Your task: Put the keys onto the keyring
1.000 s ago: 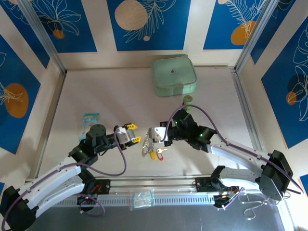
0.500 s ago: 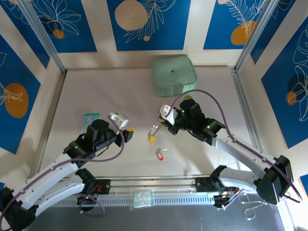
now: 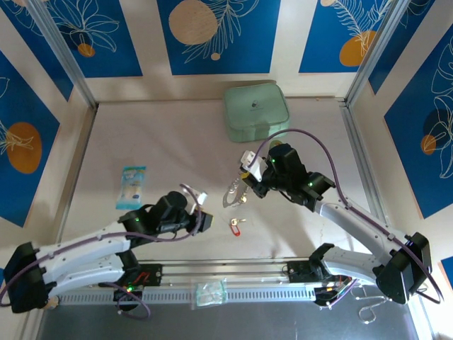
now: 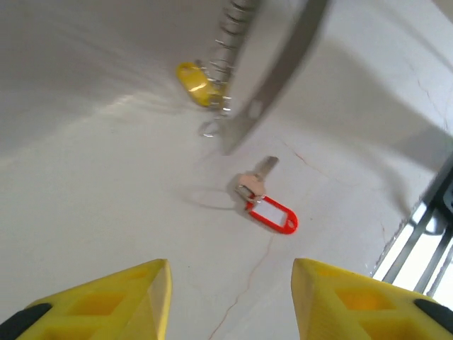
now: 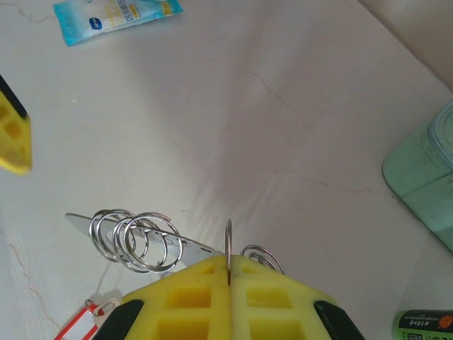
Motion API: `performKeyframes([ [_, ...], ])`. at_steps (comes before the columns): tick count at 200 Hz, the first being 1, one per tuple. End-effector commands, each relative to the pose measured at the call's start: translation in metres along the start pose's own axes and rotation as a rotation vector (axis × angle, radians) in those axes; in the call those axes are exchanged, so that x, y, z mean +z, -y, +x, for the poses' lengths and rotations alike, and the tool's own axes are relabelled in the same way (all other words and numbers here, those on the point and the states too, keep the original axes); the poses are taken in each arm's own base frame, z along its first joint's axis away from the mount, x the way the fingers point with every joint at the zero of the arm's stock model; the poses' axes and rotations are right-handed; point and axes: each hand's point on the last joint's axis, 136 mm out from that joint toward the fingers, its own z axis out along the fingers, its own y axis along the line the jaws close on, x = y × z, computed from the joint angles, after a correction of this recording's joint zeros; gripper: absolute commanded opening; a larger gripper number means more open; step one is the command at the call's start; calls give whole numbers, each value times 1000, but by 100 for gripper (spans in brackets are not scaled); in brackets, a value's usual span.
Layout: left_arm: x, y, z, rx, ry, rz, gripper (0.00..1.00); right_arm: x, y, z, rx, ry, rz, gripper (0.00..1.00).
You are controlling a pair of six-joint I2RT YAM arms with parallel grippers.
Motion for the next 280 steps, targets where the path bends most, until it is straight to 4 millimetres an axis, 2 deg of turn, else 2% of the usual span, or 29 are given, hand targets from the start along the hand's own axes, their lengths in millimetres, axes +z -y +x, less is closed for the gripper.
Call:
performKeyframes([
  [1, 21, 25, -7, 185, 55, 76, 46, -16, 0, -20, 3, 71, -4, 0],
  [18, 38, 32, 1, 295, 88, 94, 45, -19, 1, -21, 2, 77, 1, 0],
  [47, 58, 26, 15, 374, 140, 95, 43, -23, 0, -22, 0, 86, 2, 0],
  [69, 72, 29, 25, 448, 144, 125, 42, -23, -1, -23, 4, 90, -7, 0],
  [105, 88, 30, 29, 511, 212, 145, 40, -25, -2, -24, 2, 91, -13, 0],
  [161, 92, 15, 29, 518, 302, 111, 34, -26, -4, -24, -2, 92, -25, 0],
  [193, 95, 14, 36, 503, 278, 153, 31, -25, -5, -23, -1, 90, -28, 0],
  [280, 110, 11, 39, 455, 250, 220, 24, -25, -6, -22, -3, 87, -34, 0],
])
